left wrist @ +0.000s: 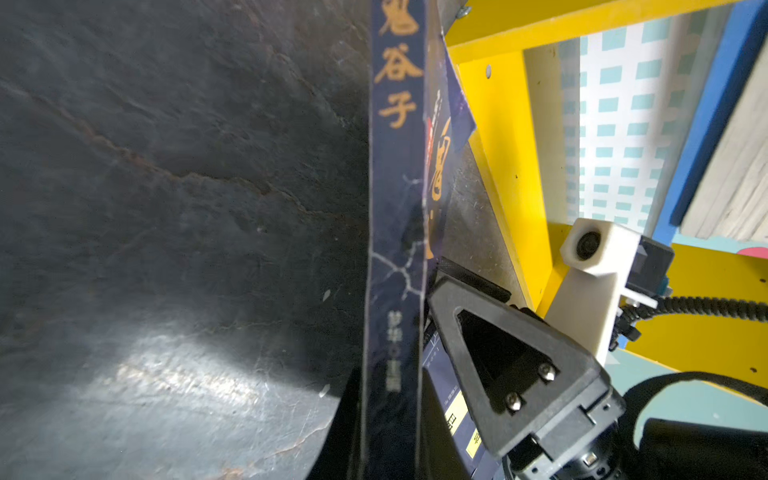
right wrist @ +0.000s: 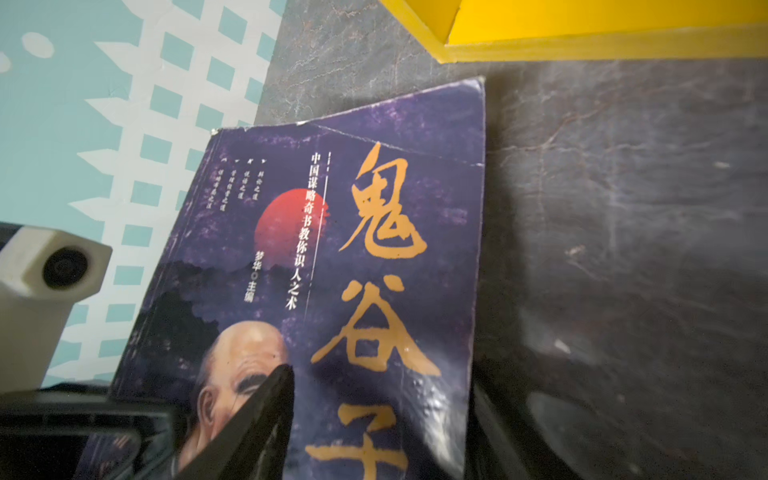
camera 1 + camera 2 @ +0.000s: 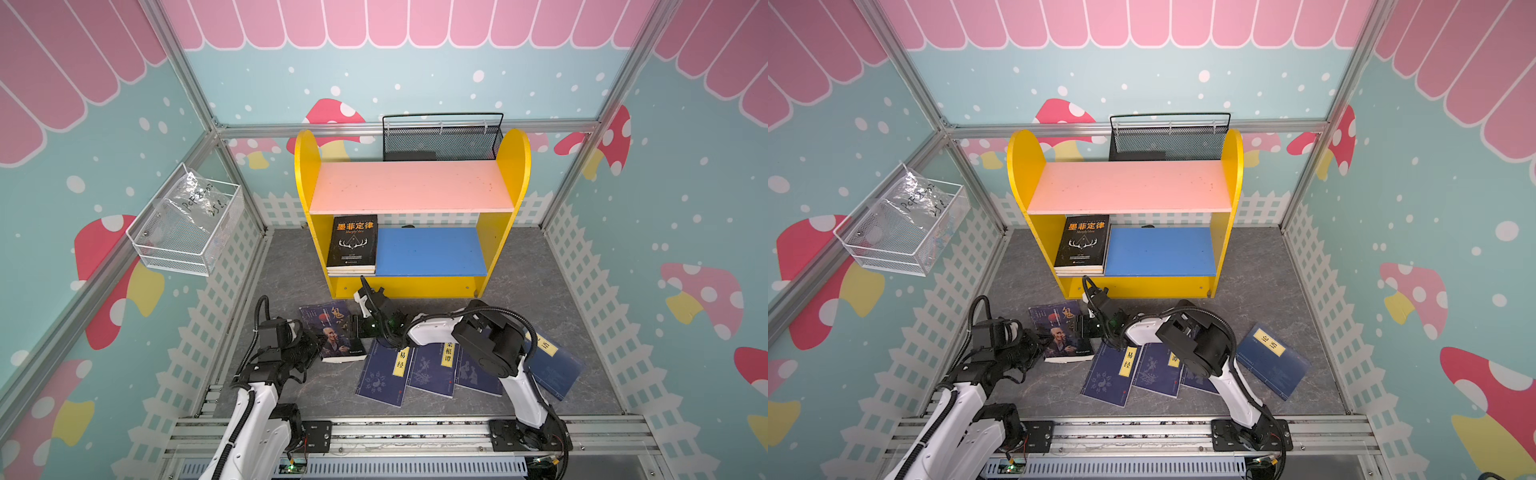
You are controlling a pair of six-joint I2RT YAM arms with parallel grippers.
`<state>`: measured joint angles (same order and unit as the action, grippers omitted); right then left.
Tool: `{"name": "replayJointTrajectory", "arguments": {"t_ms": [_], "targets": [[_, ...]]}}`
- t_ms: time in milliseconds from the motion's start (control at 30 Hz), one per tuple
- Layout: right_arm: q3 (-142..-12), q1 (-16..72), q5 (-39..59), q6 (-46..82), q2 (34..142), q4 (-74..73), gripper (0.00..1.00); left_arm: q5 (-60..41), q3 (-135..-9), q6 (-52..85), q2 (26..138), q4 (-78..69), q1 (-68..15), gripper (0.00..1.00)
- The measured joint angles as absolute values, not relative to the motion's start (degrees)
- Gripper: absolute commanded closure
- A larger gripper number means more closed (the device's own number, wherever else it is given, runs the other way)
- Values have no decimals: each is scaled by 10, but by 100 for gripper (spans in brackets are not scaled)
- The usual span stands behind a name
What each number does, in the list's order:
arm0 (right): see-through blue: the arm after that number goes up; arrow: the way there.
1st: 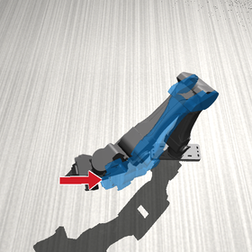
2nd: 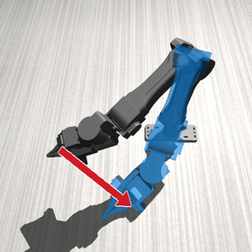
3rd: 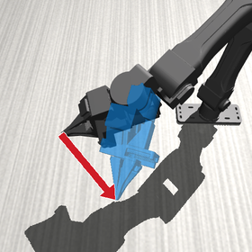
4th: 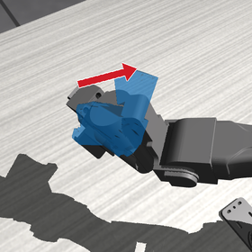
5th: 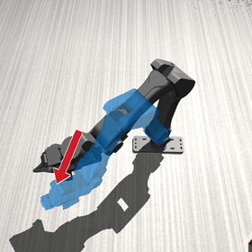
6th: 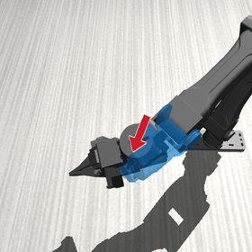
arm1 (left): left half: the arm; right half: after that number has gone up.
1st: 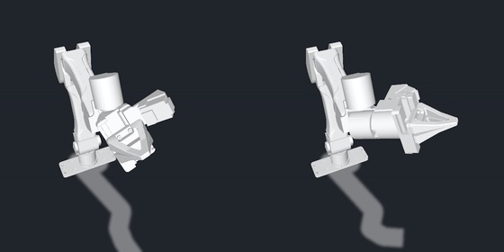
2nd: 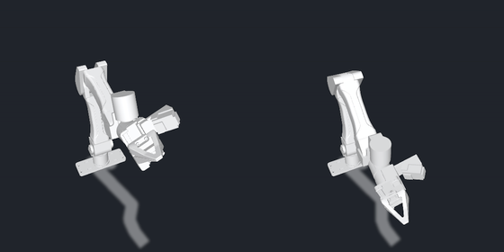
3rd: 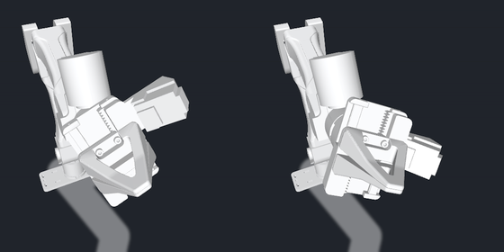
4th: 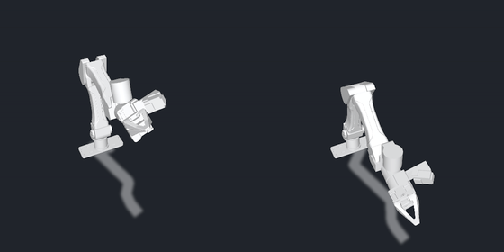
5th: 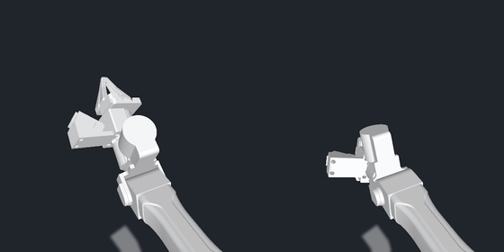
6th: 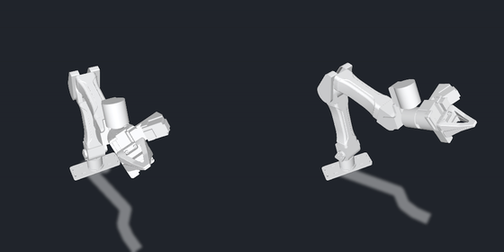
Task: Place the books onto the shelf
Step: 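Tip the purple book up on its edge between both grippers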
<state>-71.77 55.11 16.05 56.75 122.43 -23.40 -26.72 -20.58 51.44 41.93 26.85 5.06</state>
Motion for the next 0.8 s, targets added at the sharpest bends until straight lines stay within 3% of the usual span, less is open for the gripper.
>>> {"name": "replayJointTrajectory", "arguments": {"t_ms": [233,500,800], "targets": [[-670,538,161,517,1064,-242,7,-270,-337,458,414,360,44,100],[-666,526,169,424,856,-192,4,-380,-502,398,406,423,36,100],[-578,525,225,403,784,-157,4,-488,-598,432,378,350,32,100]]}}
